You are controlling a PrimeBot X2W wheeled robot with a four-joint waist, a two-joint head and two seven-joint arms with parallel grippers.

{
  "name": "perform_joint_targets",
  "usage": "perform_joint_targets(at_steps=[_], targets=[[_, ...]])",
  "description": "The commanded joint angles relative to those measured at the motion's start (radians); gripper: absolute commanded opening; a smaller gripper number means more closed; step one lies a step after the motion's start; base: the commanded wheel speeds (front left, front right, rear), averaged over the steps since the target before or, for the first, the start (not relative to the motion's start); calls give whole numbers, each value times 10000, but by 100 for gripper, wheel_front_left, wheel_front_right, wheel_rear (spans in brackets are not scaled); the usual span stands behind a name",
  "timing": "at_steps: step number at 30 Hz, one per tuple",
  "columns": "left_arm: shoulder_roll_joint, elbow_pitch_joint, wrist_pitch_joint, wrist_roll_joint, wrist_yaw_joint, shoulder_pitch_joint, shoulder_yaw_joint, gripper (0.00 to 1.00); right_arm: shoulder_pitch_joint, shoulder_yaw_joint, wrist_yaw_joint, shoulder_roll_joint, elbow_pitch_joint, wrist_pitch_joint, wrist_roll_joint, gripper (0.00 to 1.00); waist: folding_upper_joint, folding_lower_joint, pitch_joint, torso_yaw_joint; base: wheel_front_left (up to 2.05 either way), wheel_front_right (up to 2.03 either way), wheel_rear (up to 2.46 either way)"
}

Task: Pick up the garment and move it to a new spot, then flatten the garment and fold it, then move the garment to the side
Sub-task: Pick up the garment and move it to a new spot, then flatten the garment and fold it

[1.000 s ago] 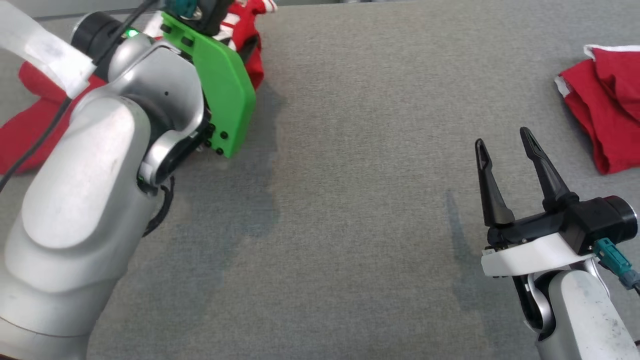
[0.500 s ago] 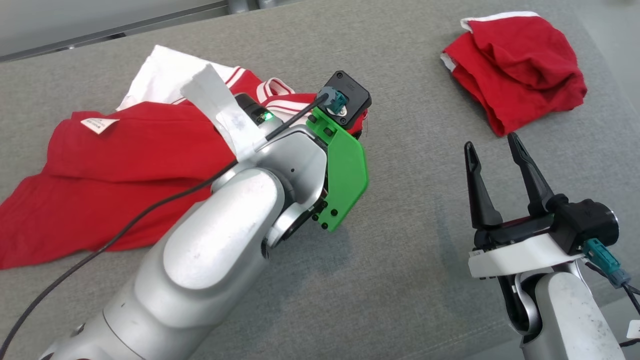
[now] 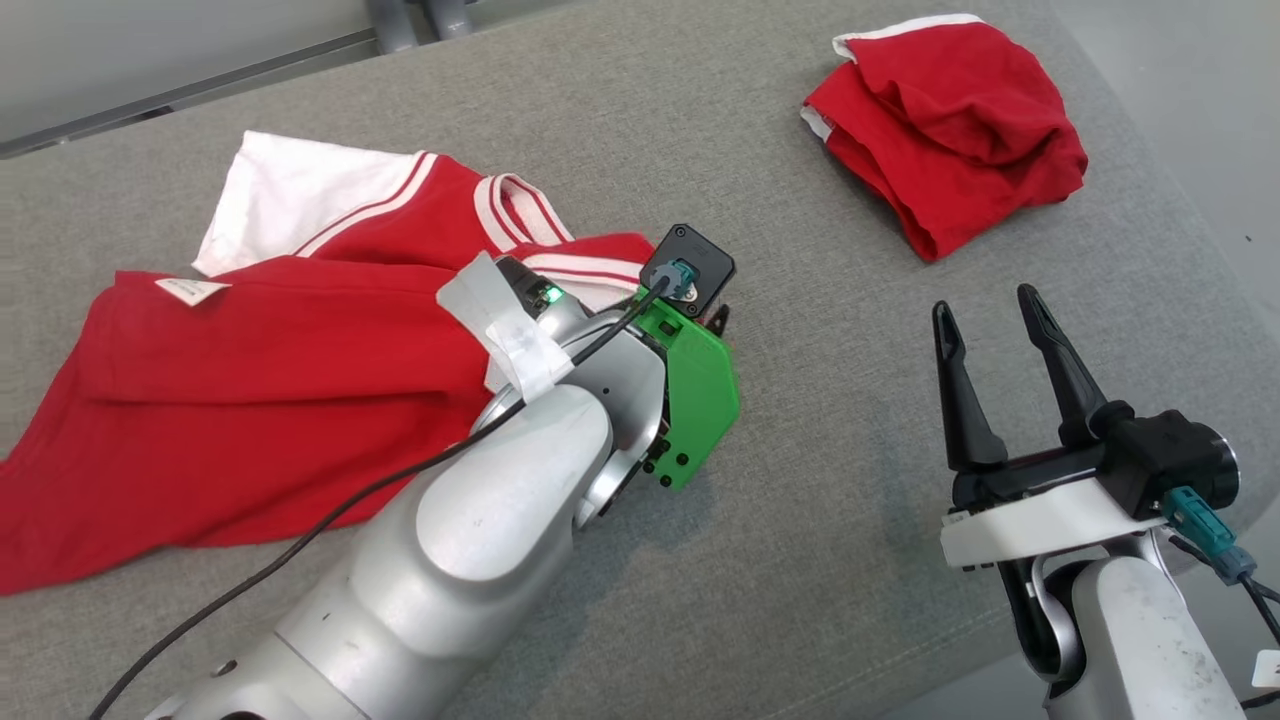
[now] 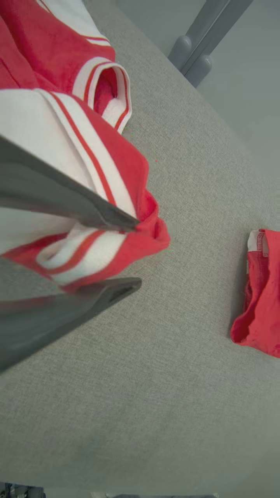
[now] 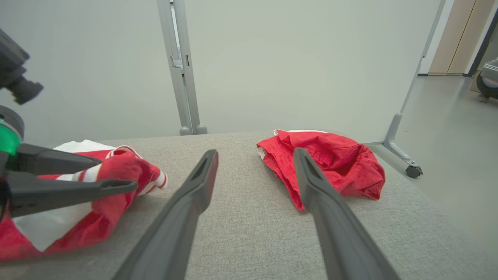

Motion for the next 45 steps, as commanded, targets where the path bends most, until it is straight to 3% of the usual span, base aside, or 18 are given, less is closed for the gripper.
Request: perform_joint_targets(at_steps=[1,5,9,15,18,22,28,34,45], targets=[[-19,-16,-85,-65,53,-156,-45,100,69,-39,-14,-7,-6,-24,-105,100,90,0,-106,258,0,0,0],[-33,-590,-183,-533,87,2,-191,100,206,-152,-14,-95,-46,-24,-186,100,90,0,-242,660,0,0,0],[113,-1403,-504,-704,493,204,60,100,281,-251,-14,-142,-136,-24,-257,100,90,0,-313,1007,0,0,0],[1466,-1786,-610,-973,1257,755,1047,100,467,-330,-14,-214,-238,-24,-288,100,90,0,-363,1340,0,0,0],[2256,-1517,-574,-1029,1570,917,1549,100,491,-313,-14,-286,-235,-24,-265,100,90,0,-308,1417,0,0,0],[2895,-964,-426,-1325,1870,1019,2133,100,575,-234,-14,-357,-220,-24,-296,100,90,0,-199,1438,0,0,0],[3633,-136,-94,-1614,2040,709,2685,100,695,-150,-14,-458,-204,-24,-327,100,90,0,-52,1374,0,0,0],[3956,723,-50,-1976,2035,485,3164,100,804,-11,-14,-508,-155,-24,-340,100,90,0,24,1228,0,0,0],[3981,1614,150,-2311,1808,200,3295,100,972,86,-14,-431,14,-24,-260,100,90,0,113,1041,0,0,0]])
